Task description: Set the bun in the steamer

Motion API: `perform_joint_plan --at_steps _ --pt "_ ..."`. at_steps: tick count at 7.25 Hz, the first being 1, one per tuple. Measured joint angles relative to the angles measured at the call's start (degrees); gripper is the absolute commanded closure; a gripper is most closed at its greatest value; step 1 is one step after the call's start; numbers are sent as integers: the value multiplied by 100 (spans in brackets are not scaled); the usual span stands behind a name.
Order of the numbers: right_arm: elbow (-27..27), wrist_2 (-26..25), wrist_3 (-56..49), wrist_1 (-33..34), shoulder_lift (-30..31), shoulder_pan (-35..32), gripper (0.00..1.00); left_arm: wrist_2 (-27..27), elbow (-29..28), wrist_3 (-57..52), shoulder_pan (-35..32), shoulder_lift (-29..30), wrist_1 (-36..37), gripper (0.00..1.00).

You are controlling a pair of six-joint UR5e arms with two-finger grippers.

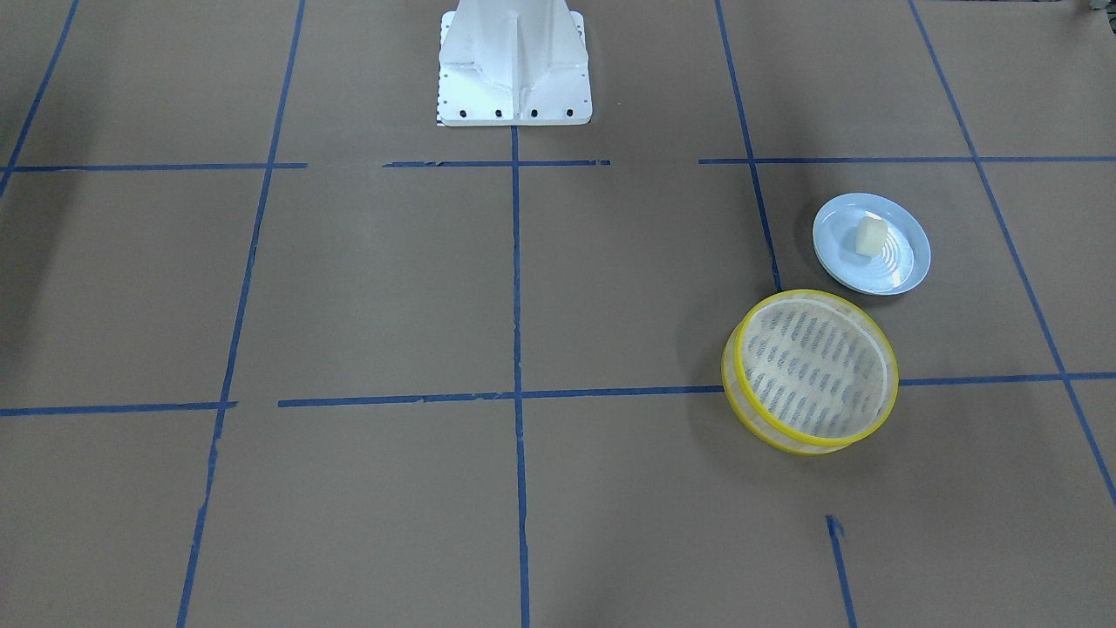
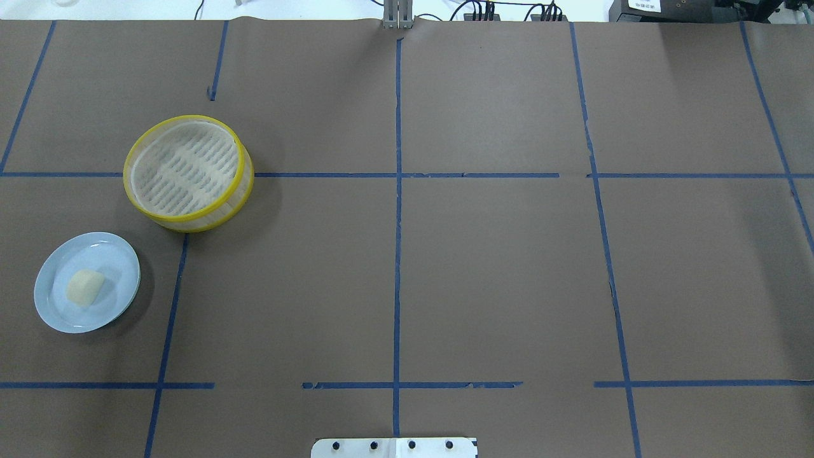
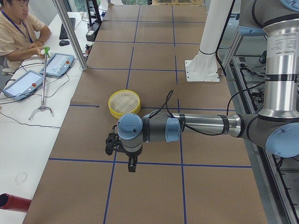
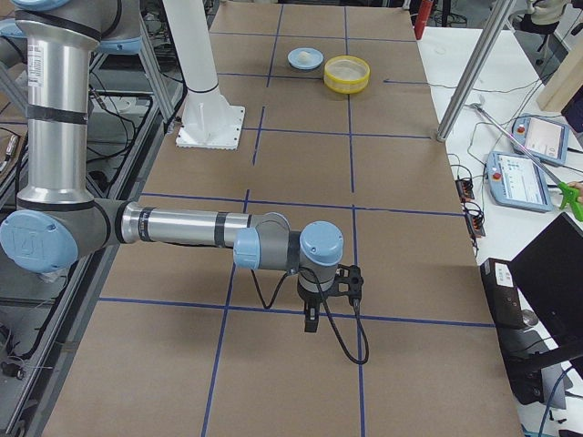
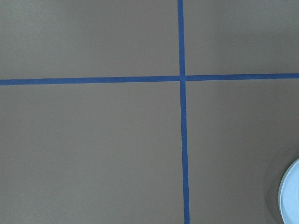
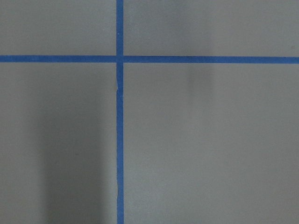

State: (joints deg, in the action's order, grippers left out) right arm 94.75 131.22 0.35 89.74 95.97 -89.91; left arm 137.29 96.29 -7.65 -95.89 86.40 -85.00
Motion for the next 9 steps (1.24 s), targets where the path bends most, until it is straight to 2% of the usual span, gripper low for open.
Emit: perform_joint_plan --at_steps 6,8,9 --pt "0 0 0 0 0 0 0 -139 299 7 523 12 58 0" --pt "0 0 0 0 0 0 0 -79 268 198 744 18 -892 0" --pt "0 0 0 0 0 0 0 -42 298 694 1212 19 -1469 0"
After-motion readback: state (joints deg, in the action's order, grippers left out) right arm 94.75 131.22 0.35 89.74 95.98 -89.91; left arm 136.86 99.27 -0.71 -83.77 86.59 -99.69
